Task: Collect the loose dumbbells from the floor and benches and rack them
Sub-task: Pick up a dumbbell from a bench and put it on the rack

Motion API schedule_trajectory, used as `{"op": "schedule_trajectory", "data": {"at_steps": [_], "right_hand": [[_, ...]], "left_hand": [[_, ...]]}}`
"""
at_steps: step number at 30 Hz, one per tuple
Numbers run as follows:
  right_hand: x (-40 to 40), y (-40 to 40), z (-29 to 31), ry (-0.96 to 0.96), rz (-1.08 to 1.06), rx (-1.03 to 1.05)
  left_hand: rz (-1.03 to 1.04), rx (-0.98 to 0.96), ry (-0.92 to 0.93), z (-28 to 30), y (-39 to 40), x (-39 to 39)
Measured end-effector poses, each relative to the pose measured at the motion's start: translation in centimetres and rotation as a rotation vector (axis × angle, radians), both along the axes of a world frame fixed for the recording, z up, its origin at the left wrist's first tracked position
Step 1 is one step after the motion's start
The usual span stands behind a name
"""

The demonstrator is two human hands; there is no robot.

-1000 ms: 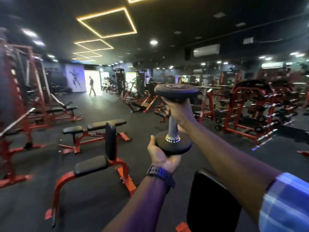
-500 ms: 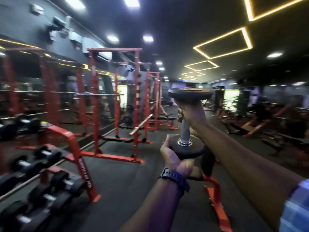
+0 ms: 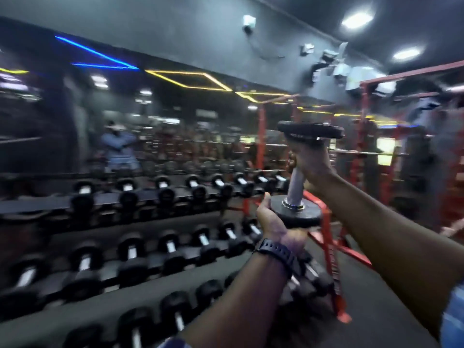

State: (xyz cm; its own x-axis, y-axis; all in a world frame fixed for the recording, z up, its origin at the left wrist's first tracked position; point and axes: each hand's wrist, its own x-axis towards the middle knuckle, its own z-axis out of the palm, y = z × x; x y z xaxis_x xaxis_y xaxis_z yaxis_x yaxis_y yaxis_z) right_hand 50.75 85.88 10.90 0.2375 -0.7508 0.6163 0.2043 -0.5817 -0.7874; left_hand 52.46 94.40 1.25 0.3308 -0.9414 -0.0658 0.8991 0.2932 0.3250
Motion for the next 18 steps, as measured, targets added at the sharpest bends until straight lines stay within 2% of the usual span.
{"op": "schedule_trajectory", "data": {"at_steps": [4,8,11,14,16,18], "right_hand": [[15.2,5.2,-0.8,0.028,0.298,-0.042],[27.0,9.1,-1.8,-0.036,0.531,-0.032],[35.3,11.9,-2.4,-0.072,0.718,0.04],[42.5,14.7,-2.2,-0.029,0.926,0.149],[46.7,16.5,-2.1,0.022,1.015,0.245],[51.0,18.3,-2.5,0.04,1.057,0.257]], "left_hand": [[0.287,0.001,-0.04,-1.0,4.9,12.8],[0.489,-0.021,-0.059,-1.8,8.7,22.8],[0.667,-0.033,-0.068,-2.1,11.2,29.4],[0.782,-0.065,-0.056,-1.6,13.5,35.2],[0.828,-0.077,-0.06,-1.8,15.2,39.3],[0.894,-0.069,-0.077,-2.1,16.7,43.2]]}}
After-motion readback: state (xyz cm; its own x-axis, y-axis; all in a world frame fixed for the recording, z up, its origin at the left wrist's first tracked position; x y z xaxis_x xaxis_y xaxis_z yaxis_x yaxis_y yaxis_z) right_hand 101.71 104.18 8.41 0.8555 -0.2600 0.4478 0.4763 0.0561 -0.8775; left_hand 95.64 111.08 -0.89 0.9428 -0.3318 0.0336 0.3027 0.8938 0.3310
